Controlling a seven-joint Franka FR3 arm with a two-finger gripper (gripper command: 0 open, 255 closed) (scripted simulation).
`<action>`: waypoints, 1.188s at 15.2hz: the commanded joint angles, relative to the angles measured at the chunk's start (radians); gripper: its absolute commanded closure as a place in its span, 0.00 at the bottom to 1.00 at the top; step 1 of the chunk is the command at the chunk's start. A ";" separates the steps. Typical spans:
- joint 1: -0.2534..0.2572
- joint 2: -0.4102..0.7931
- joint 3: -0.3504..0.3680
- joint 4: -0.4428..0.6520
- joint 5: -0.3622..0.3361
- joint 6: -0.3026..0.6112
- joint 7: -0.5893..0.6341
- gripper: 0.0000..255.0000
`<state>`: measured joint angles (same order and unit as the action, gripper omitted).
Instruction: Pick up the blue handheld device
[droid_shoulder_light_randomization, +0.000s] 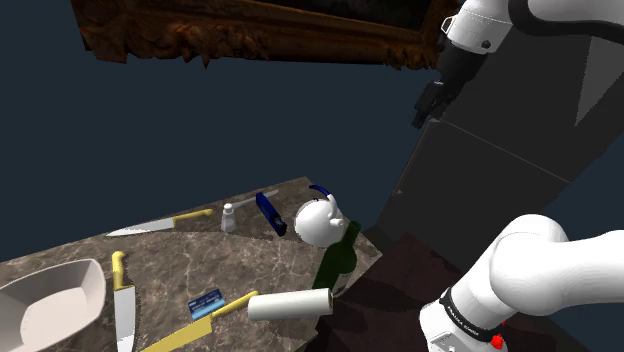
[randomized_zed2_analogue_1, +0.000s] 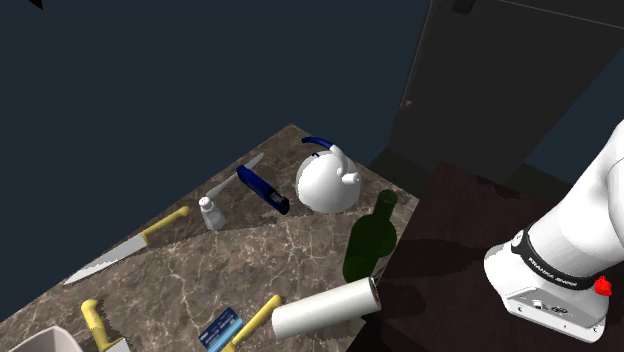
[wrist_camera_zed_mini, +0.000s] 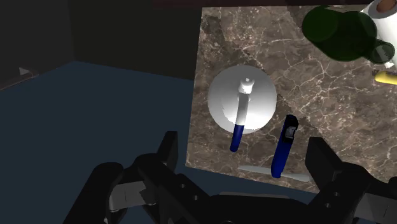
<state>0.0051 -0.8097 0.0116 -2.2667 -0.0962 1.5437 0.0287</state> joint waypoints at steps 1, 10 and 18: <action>0.000 0.000 0.000 0.000 0.000 0.000 0.000 0.00; 0.009 0.172 0.030 -0.134 0.032 0.290 0.079 0.00; 0.013 0.409 0.060 -0.162 0.047 0.542 0.144 0.00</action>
<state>0.0190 -0.4331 0.0704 -2.4286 -0.0496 2.0528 0.1674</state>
